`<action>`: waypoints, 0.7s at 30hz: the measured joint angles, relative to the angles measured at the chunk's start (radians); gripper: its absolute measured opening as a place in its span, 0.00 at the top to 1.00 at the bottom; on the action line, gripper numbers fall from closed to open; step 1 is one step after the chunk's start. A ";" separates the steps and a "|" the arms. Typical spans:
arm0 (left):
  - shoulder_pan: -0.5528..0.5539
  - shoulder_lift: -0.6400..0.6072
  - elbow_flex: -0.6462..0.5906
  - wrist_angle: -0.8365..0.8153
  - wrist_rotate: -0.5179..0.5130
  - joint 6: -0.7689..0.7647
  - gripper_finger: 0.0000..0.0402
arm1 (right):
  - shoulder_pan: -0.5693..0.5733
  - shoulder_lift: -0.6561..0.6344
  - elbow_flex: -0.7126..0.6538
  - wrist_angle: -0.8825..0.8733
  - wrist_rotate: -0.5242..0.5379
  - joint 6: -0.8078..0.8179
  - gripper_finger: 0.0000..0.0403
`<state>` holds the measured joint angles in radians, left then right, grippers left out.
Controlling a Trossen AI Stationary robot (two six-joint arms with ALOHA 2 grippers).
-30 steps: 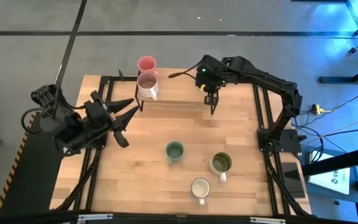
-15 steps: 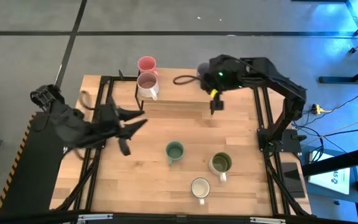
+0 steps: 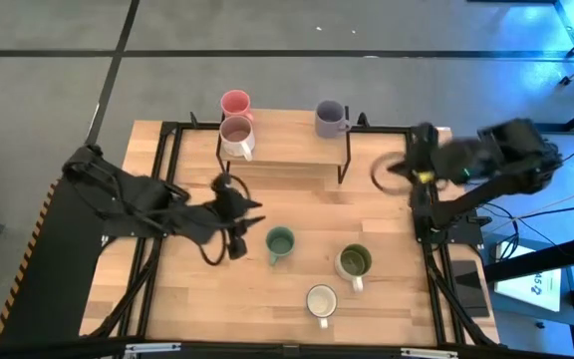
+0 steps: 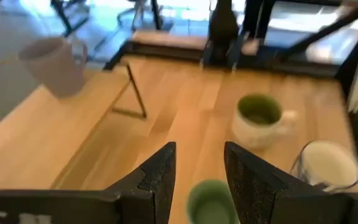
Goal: Place coffee mugs
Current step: Put the light green mug on the shelf
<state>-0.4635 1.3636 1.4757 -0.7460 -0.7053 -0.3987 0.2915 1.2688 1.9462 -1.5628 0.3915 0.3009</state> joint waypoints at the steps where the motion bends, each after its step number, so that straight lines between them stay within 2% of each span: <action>1: 0.001 0.017 0.000 -0.017 -0.003 -0.011 0.68 | 0.046 -0.032 -0.054 0.011 0.001 0.053 0.99; 5: 0.001 0.104 0.000 -0.060 -0.002 -0.020 0.68 | 0.191 -0.117 -0.270 -0.009 0.000 0.223 0.91; 10: -0.011 0.232 0.000 -0.047 0.156 -0.026 0.68 | 0.311 -0.143 -0.504 0.000 -0.030 0.328 0.73; 12: -0.028 0.278 0.000 -0.048 0.189 -0.040 0.68 | 0.349 -0.137 -0.571 0.016 -0.057 0.336 0.65; 16: -0.066 0.334 -0.001 -0.048 0.190 -0.006 0.67 | 0.403 -0.132 -0.675 0.094 -0.079 0.328 0.53; 21: -0.067 0.411 -0.001 -0.055 0.224 0.091 0.67 | 0.440 -0.133 -0.736 0.137 -0.082 0.324 0.46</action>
<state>-0.5306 1.7749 1.4746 -0.8008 -0.4817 -0.3074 0.7311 1.1355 1.2104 -1.4261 0.3096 0.6249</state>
